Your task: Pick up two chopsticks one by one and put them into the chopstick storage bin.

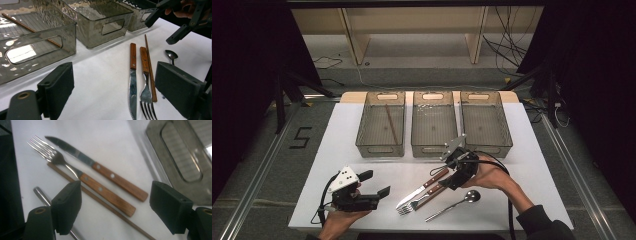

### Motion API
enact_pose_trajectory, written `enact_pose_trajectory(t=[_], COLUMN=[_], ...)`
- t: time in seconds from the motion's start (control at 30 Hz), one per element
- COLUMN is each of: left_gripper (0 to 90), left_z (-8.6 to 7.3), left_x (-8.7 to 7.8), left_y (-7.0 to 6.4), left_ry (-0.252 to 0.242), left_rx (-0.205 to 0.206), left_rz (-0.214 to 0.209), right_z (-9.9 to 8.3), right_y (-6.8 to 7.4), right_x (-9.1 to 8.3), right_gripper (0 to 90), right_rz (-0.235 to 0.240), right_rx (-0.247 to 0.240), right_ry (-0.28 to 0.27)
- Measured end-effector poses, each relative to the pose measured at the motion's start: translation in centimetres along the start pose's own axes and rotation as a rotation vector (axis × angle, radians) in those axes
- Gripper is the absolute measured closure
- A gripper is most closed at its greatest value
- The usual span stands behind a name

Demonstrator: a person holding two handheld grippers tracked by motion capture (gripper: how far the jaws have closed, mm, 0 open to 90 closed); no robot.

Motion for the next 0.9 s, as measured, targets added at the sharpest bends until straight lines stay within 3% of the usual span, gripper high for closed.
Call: enact_pose_trajectory(t=[0.17,0.27,0.3,0.43,0.47,0.9], left_gripper=[15.6,15.6,15.6,15.6,15.6,15.6], left_z=[0.0,0.0,0.0,0.0,0.0,0.0], left_x=[0.0,0.0,0.0,0.0,0.0,0.1], left_y=[0.0,0.0,0.0,0.0,0.0,0.0], left_ry=[0.001,0.001,0.001,0.003,0.003,0.004], left_rx=[0.004,0.005,0.005,0.004,0.002,0.003], left_rz=[-0.001,-0.002,-0.002,-0.002,-0.002,-0.004], right_z=[-1.3,-1.9,-2.2,-2.6,-2.7,-3.5], right_y=[-0.6,-0.8,-1.0,-1.6,-1.7,-2.8], right_x=[0.4,0.8,1.0,1.6,1.7,3.5], right_gripper=[26.5,28.4,28.4,29.2,29.9,36.6], right_rz=[-0.004,-0.004,-0.009,-0.009,-0.011,0.014], right_rx=[0.007,0.007,-0.019,-0.029,-0.01,-0.012], right_ry=[0.054,0.122,0.125,0.163,0.171,0.261])
Point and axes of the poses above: each handheld gripper's, and its own axes: x roughly forward along the jaws, z roughly out of its top, y roughly to its left, the point moved 1 cm from there along x, roughly forward along the jaws, and after that the axes turned 14 degrees about -y, right-handed, at the moved point
